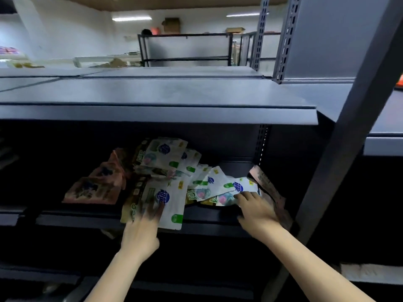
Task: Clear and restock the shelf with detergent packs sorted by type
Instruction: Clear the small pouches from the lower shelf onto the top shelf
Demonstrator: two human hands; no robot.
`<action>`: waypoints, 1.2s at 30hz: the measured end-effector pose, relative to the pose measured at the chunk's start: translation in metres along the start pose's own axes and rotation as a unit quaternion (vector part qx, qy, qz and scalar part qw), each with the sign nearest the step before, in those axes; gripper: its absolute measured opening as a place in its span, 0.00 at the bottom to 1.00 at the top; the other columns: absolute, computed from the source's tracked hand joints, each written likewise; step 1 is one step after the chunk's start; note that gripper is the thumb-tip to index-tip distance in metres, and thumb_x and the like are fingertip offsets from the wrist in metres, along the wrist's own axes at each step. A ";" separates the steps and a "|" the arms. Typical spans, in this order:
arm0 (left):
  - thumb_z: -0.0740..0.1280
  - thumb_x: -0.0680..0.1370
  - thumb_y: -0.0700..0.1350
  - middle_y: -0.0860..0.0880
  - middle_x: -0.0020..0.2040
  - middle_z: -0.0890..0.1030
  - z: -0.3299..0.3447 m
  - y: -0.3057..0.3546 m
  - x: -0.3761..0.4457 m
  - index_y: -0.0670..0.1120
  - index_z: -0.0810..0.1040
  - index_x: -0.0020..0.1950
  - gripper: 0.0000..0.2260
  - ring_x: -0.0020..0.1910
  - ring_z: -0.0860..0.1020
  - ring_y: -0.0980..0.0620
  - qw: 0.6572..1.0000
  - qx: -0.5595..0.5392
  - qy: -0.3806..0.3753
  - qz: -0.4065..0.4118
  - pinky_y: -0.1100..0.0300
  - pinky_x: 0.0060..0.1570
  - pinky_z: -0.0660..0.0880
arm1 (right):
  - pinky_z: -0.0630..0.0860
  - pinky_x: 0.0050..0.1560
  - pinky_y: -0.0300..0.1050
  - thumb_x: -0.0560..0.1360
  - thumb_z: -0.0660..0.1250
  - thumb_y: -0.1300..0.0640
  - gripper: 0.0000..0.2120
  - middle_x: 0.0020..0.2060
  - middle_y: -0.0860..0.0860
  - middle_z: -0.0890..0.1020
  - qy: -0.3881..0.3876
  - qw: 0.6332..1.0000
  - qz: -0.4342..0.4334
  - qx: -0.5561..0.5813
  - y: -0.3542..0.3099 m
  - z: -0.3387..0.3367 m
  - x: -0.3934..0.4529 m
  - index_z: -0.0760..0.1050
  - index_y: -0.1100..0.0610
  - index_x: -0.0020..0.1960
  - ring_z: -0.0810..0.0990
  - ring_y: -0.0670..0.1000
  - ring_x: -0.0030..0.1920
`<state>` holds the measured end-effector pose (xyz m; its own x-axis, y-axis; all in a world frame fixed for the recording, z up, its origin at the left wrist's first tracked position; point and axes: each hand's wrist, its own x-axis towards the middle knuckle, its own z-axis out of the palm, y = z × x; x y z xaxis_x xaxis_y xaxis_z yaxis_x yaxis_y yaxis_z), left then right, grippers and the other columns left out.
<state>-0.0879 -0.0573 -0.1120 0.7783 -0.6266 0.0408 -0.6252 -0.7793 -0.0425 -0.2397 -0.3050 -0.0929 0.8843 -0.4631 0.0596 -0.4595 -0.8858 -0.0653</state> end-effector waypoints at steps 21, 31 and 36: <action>0.62 0.66 0.61 0.36 0.60 0.77 0.024 -0.038 0.059 0.43 0.76 0.65 0.33 0.58 0.72 0.32 0.980 -0.016 0.118 0.160 0.37 0.59 0.66 | 0.69 0.58 0.47 0.78 0.62 0.46 0.19 0.58 0.56 0.78 0.129 0.843 0.317 0.415 -0.039 0.032 0.013 0.72 0.58 0.63 0.73 0.58 0.63; 0.72 0.62 0.35 0.34 0.59 0.78 0.028 -0.029 0.058 0.46 0.65 0.70 0.37 0.53 0.77 0.29 0.980 -0.013 0.113 0.166 0.44 0.38 0.79 | 0.73 0.38 0.43 0.70 0.73 0.63 0.07 0.41 0.57 0.82 0.178 0.596 0.429 0.655 -0.046 0.025 0.066 0.79 0.64 0.47 0.78 0.55 0.40; 0.70 0.63 0.31 0.36 0.56 0.80 0.021 -0.029 0.063 0.50 0.65 0.69 0.37 0.46 0.80 0.31 0.979 -0.016 0.128 0.156 0.51 0.24 0.78 | 0.78 0.48 0.49 0.75 0.67 0.63 0.05 0.44 0.52 0.82 0.251 0.684 0.317 0.607 -0.046 0.004 0.052 0.78 0.54 0.48 0.81 0.52 0.46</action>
<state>-0.0197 -0.0738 -0.1296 0.5118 -0.8122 0.2799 -0.8346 -0.5474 -0.0623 -0.1722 -0.2888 -0.0904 0.2599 -0.9644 -0.0493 -0.0613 0.0345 -0.9975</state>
